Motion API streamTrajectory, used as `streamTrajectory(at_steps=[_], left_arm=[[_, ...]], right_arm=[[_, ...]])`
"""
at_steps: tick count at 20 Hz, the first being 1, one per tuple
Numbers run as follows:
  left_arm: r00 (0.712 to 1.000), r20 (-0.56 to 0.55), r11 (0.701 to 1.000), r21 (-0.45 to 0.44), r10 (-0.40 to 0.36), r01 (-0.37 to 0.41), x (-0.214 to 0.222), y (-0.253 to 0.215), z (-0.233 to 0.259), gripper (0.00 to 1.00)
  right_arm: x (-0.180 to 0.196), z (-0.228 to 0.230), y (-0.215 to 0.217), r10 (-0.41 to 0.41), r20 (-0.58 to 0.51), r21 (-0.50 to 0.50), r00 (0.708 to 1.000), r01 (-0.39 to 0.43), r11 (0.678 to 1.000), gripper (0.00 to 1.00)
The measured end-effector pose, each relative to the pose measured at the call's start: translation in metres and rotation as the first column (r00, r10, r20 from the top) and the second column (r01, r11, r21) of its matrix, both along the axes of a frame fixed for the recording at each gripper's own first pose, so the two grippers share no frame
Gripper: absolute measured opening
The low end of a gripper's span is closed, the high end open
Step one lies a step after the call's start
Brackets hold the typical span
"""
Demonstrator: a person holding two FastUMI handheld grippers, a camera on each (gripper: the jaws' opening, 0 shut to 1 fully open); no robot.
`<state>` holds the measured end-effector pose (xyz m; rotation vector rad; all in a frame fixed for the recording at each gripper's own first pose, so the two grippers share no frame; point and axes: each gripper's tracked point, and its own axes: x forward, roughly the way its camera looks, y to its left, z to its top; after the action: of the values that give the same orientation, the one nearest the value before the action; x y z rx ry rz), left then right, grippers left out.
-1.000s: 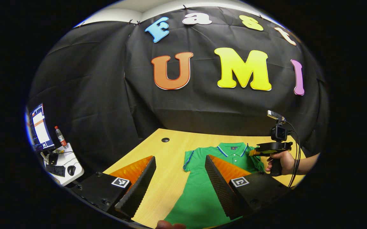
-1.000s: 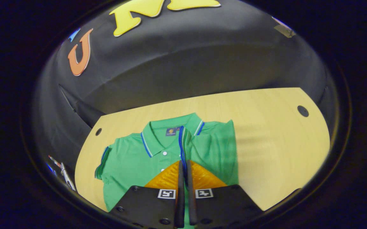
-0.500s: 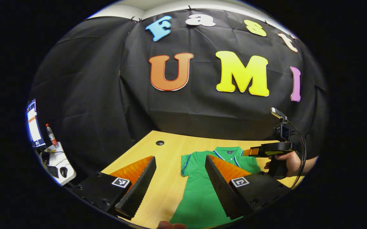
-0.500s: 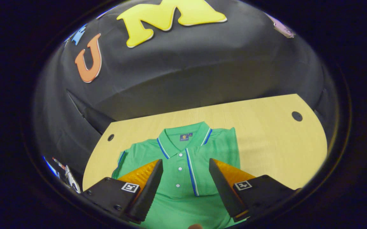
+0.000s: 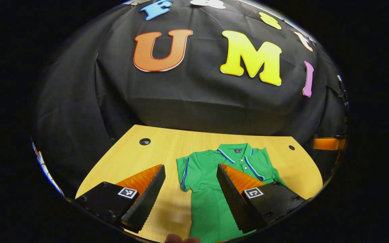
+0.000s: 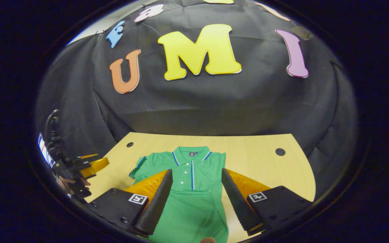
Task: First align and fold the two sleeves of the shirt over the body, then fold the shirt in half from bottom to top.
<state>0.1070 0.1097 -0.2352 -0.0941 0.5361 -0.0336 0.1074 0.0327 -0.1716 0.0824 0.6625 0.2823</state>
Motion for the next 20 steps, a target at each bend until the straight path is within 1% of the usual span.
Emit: streamTrajectory(at_steps=[1, 2, 3, 4, 5, 6, 7, 8, 9, 10, 11, 12, 13, 14, 15, 16, 17, 19, 20], left_arm=[[1.000, -0.023, 1.000, -0.003, -0.006, 0.006, 0.009, 0.000, -0.013, 0.99], [0.999, -0.036, 1.000, 0.002, -0.021, 0.021, 0.018, 0.000, -0.024, 0.99], [0.998, -0.051, 0.999, 0.015, -0.033, 0.034, 0.027, -0.001, -0.035, 0.99], [0.997, -0.066, 0.998, 0.027, -0.047, 0.048, 0.034, -0.002, -0.046, 0.99], [0.995, -0.082, 0.998, 0.037, -0.056, 0.059, 0.040, -0.001, -0.057, 0.99], [0.993, -0.101, 0.997, 0.036, -0.066, 0.070, 0.047, -0.001, -0.067, 0.99], [0.990, -0.117, 0.997, 0.028, -0.072, 0.076, 0.051, -0.003, -0.078, 0.98], [0.988, -0.134, 0.997, 0.030, -0.072, 0.077, 0.057, -0.002, -0.091, 0.99], [0.986, -0.157, 0.996, 0.042, -0.065, 0.073, 0.060, 0.001, -0.104, 0.99], [0.983, -0.171, 0.996, 0.048, -0.061, 0.070, 0.064, 0.004, -0.114, 0.99], [0.981, -0.184, 0.997, 0.049, -0.054, 0.064, 0.067, 0.006, -0.123, 0.99], [0.979, -0.197, 0.997, 0.049, -0.043, 0.053, 0.069, 0.010, -0.130, 0.99], [0.978, -0.206, 0.998, 0.051, -0.031, 0.043, 0.071, 0.014, -0.135, 0.99], [0.977, -0.213, 0.998, 0.051, -0.026, 0.038, 0.073, 0.016, -0.139, 0.98], [0.975, -0.221, 0.998, 0.052, -0.022, 0.034, 0.074, 0.019, -0.143, 0.95], [0.973, -0.232, 0.998, 0.054, -0.020, 0.034, 0.074, 0.019, -0.148, 0.92], [0.970, -0.244, 0.998, 0.056, -0.022, 0.037, 0.073, 0.019, -0.152, 0.83], [0.967, -0.253, 0.997, 0.055, -0.030, 0.046, 0.075, 0.018, -0.155, 0.78], [0.966, -0.256, 0.997, 0.059, -0.034, 0.050, 0.076, 0.016, -0.157, 0.76]], right_arm=[[-0.011, 0.004, -0.003, -0.001, 0.003, -0.004, 1.000, 0.001, 1.000, 0.89], [-0.018, 0.008, -0.008, -0.007, 0.007, -0.011, 1.000, 0.007, 1.000, 0.92], [-0.024, 0.010, -0.011, -0.013, 0.013, -0.018, 1.000, 0.013, 1.000, 0.96], [-0.033, 0.013, -0.014, -0.014, 0.022, -0.027, 1.000, 0.014, 1.000, 0.92], [-0.040, 0.013, -0.017, -0.012, 0.029, -0.035, 1.000, 0.013, 0.999, 0.97], [-0.043, 0.013, -0.017, -0.010, 0.030, -0.034, 1.000, 0.011, 0.999, 0.98], [-0.048, 0.009, -0.015, -0.012, 0.019, -0.014, 1.000, 0.012, 1.000, 0.98], [-0.053, 0.003, -0.016, -0.027, -0.006, 0.005, 1.000, 0.027, 1.000, 0.93], [-0.059, -0.005, -0.020, -0.048, -0.033, 0.017, 0.998, 0.049, 0.999, 0.93], [-0.064, -0.015, -0.025, -0.064, -0.058, 0.017, 0.996, 0.065, 0.998, 1.00], [-0.070, -0.024, -0.030, -0.074, -0.078, 0.015, 0.994, 0.075, 0.997, 1.00], [-0.077, -0.033, -0.034, -0.083, -0.105, 0.017, 0.991, 0.085, 0.996, 0.98], [-0.084, -0.041, -0.036, -0.096, -0.130, 0.020, 0.987, 0.100, 0.995, 0.98], [-0.088, -0.047, -0.039, -0.110, -0.150, 0.023, 0.983, 0.115, 0.993, 0.93], [-0.092, -0.054, -0.042, -0.123, -0.166, 0.024, 0.978, 0.128, 0.991, 0.98], [-0.093, -0.059, -0.044, -0.135, -0.179, 0.028, 0.975, 0.142, 0.990, 0.98], [-0.093, -0.063, -0.045, -0.144, -0.190, 0.034, 0.971, 0.153, 0.988, 0.98], [-0.091, -0.068, -0.047, -0.151, -0.194, 0.034, 0.969, 0.160, 0.987, 0.98], [-0.089, -0.069, -0.048, -0.151, -0.193, 0.034, 0.969, 0.160, 0.987, 0.93]])
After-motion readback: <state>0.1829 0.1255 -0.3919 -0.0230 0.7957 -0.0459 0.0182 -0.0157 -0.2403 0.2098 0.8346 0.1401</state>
